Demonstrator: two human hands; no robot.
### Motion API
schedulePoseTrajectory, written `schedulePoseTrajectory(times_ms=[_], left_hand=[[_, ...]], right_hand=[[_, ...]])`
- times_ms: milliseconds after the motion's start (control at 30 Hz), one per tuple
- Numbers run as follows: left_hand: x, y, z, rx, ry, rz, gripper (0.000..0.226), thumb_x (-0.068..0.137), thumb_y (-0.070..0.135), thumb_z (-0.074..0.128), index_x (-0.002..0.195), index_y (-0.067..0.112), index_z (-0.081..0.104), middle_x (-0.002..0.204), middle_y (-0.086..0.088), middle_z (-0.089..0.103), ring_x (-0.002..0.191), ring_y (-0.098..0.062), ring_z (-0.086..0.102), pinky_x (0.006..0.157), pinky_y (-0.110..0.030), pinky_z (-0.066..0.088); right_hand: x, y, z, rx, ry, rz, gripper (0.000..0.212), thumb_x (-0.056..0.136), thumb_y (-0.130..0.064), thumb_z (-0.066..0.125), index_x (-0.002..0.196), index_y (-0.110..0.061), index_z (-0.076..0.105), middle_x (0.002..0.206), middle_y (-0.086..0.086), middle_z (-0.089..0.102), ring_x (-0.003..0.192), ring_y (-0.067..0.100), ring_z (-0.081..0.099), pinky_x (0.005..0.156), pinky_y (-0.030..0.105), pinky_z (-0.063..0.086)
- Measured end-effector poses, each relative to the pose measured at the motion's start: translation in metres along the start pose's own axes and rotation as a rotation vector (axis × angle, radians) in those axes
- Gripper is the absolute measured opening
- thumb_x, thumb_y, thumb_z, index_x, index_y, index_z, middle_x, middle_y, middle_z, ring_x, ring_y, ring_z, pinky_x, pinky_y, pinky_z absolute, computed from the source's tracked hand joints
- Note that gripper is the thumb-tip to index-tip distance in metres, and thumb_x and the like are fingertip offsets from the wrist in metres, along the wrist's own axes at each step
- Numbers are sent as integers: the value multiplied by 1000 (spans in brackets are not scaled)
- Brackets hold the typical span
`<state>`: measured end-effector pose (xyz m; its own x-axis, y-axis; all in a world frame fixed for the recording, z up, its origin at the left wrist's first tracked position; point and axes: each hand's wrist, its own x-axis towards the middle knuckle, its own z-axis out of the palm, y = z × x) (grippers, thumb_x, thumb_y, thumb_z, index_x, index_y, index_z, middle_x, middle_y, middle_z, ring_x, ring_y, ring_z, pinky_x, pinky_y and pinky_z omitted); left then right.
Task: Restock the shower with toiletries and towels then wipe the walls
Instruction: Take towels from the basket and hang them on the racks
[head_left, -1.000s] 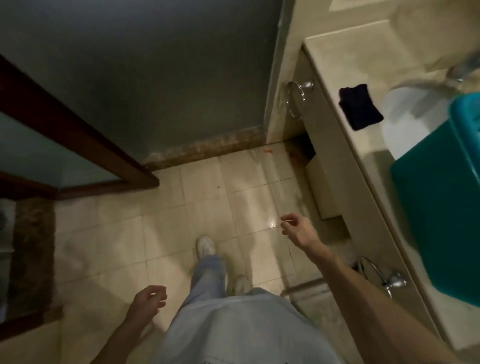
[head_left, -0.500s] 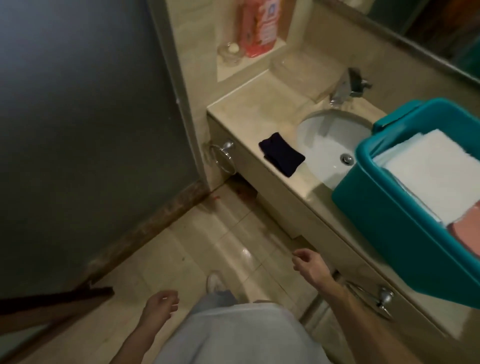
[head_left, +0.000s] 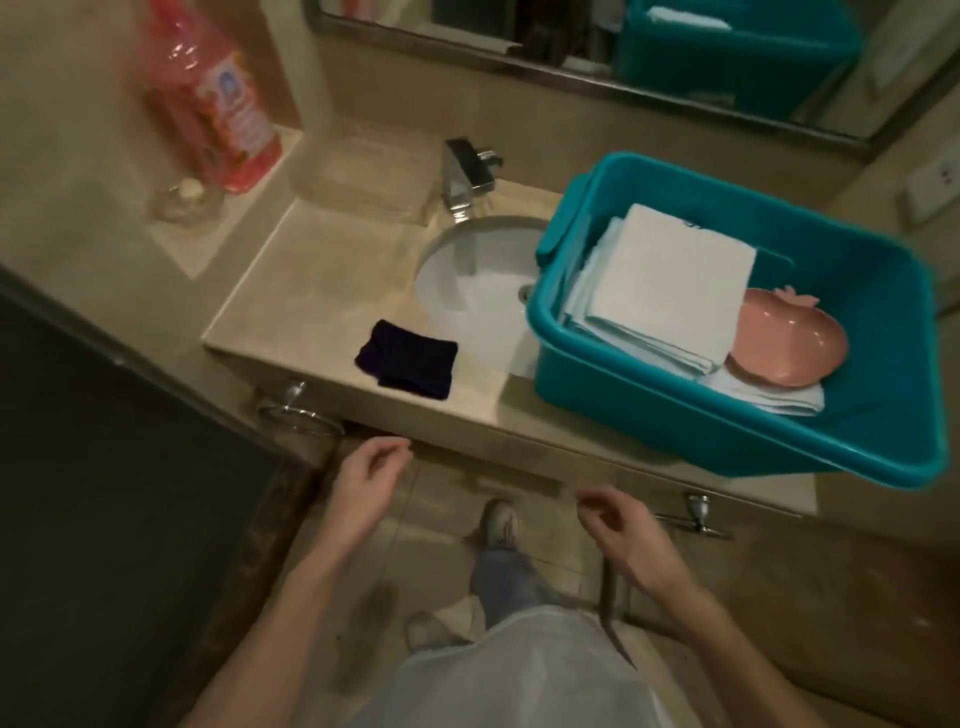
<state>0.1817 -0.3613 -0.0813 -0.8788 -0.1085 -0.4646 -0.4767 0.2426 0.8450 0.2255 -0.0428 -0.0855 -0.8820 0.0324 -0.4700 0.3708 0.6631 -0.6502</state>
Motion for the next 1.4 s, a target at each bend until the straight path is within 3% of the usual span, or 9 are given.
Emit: schedulePoseTrajectory(times_ms=[100, 267, 367, 433, 600, 867, 1067, 1200, 1400], left_hand=[[26, 66, 28, 47, -15, 211, 19, 100, 27, 60, 117, 28, 68, 110, 10, 71, 106, -4, 65, 93, -26, 52], [43, 171, 76, 38, 45, 450, 18, 100, 28, 59, 115, 30, 67, 114, 15, 67, 106, 5, 62, 84, -5, 47], [60, 218, 101, 50, -20, 573, 19, 99, 27, 61, 117, 27, 66, 116, 13, 66, 111, 0, 61, 91, -19, 53], [83, 237, 123, 107, -78, 594, 19, 97, 29, 61, 117, 30, 64, 117, 15, 65, 113, -2, 61, 96, -28, 53], [141, 260, 193, 319, -227, 460, 45, 89, 44, 61, 130, 29, 50, 135, 11, 56, 127, -6, 53, 110, -38, 44], [187, 275, 247, 410, -262, 175, 57, 93, 33, 61, 142, 18, 36, 133, 1, 55, 115, -18, 58, 102, -43, 50], [200, 282, 261, 407, -231, 138, 49, 91, 39, 59, 133, 18, 45, 122, 3, 54, 106, -15, 58, 94, -38, 51], [206, 285, 267, 329, -219, 11, 59, 77, 53, 60, 126, 23, 51, 121, 1, 59, 103, -18, 63, 91, -43, 55], [204, 292, 266, 225, -206, -50, 35, 88, 30, 61, 119, 19, 50, 108, 0, 63, 92, -19, 65, 68, -32, 49]], right_hand=[[1, -48, -43, 88, 122, -156, 21, 97, -27, 64, 116, -33, 67, 105, -21, 70, 98, -5, 65, 85, 12, 51], [6, -102, -112, 327, 329, -264, 19, 95, -15, 65, 108, -28, 71, 95, -9, 76, 77, 12, 74, 73, 32, 60], [37, -105, -152, 344, 471, -240, 20, 97, -18, 62, 103, -36, 68, 93, -11, 75, 72, 14, 73, 62, 32, 57], [73, -90, -178, 262, 534, -187, 20, 95, -24, 62, 107, -40, 65, 101, -17, 71, 84, 10, 71, 73, 36, 59], [148, -58, -228, 53, 528, 87, 50, 89, -36, 62, 136, -20, 52, 119, 2, 64, 119, 24, 58, 99, 43, 49], [199, -54, -259, 182, 395, 234, 42, 92, -32, 60, 127, -17, 42, 107, 1, 61, 87, 11, 53, 78, 32, 34], [219, -42, -263, 469, 386, 261, 38, 73, -40, 68, 107, -25, 60, 98, -6, 72, 88, 19, 71, 77, 47, 61], [214, -38, -260, 754, 443, 220, 34, 70, -28, 74, 103, -19, 66, 94, 0, 75, 87, 23, 75, 79, 55, 60], [205, -52, -252, 825, 592, 172, 23, 72, -20, 71, 92, -22, 60, 89, 2, 70, 88, 39, 70, 70, 64, 56]])
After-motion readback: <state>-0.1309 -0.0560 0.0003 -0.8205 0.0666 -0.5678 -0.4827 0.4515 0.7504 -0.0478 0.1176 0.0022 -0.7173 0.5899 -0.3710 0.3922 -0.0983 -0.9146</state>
